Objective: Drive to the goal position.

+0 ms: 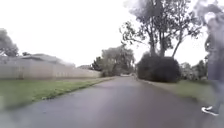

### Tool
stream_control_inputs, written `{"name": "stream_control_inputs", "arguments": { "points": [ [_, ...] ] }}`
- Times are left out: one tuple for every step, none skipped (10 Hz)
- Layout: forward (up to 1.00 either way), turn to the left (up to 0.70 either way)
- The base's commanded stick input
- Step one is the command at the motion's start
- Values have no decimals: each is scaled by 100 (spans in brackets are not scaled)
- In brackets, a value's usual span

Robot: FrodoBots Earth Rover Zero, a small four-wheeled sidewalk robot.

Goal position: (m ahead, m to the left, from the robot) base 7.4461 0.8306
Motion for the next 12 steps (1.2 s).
{"name": "stream_control_inputs", "arguments": {
  "points": [
    [85,0],
    [85,0],
    [85,0],
    [85,0],
    [85,0],
    [85,0],
    [85,0],
    [85,0],
    [85,0],
    [85,0],
    [85,0],
    [85,0]
  ]
}}
